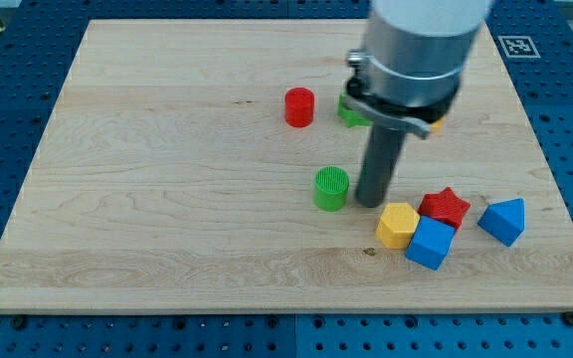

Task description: Push the green circle diagonal to the green star

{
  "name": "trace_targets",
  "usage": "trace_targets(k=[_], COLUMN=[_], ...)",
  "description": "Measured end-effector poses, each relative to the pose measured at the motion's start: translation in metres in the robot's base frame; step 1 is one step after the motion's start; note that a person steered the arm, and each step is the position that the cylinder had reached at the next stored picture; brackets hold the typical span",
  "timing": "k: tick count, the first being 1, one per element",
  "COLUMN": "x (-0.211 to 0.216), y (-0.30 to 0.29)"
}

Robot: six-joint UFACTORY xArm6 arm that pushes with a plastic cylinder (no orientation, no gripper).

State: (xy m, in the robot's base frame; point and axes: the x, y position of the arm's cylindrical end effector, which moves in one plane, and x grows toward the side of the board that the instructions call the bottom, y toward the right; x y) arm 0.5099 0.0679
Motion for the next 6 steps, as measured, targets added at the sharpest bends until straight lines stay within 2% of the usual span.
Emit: trace_targets(k=[1, 3, 4, 6], x=[-0.001, 0.015, 0.010, 0.005], y=[-0.046, -0.088, -0.127, -0.122])
